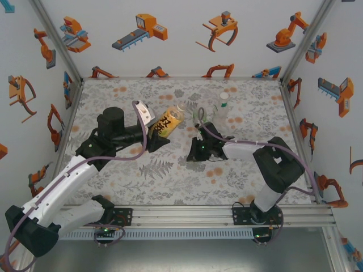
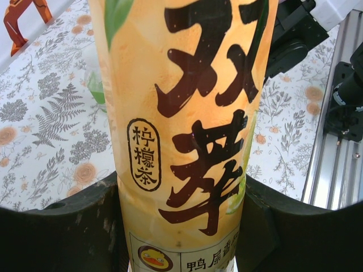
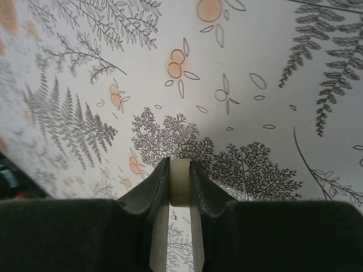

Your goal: Screw on the bottle caps

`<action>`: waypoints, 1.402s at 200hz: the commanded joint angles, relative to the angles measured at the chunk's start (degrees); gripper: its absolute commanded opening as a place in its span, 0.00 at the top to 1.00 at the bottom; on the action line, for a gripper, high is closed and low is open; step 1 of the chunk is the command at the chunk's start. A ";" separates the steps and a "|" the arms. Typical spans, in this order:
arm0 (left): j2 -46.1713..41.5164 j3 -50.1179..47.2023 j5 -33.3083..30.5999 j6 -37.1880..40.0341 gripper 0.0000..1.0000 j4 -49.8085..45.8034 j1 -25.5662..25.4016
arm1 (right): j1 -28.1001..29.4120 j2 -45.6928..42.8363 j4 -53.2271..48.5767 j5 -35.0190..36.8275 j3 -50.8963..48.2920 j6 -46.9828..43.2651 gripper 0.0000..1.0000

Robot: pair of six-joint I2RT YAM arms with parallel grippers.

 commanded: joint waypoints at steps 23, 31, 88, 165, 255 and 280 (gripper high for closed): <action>0.84 -0.13 1.76 -1.43 1.00 2.56 0.37 | -1.76 -1.47 -2.06 2.69 -4.69 1.01 0.67; 1.09 -0.10 1.84 -1.50 1.00 2.66 0.32 | -1.78 -2.07 -3.49 3.72 -4.64 0.17 0.66; 1.52 0.01 1.89 -1.62 1.00 2.63 0.32 | -1.42 -3.22 -13.64 9.02 -0.81 -3.43 0.59; 1.38 0.17 1.78 -1.18 1.00 2.22 0.42 | 4.19 1.34 -24.63 15.04 9.89 -6.68 0.57; 1.81 0.43 1.77 -1.25 1.00 1.96 0.43 | 11.56 9.59 -38.67 26.64 22.92 -11.92 0.56; 1.91 0.52 1.80 -1.27 1.00 1.89 0.43 | 12.72 11.68 -39.89 27.95 24.77 -12.22 0.57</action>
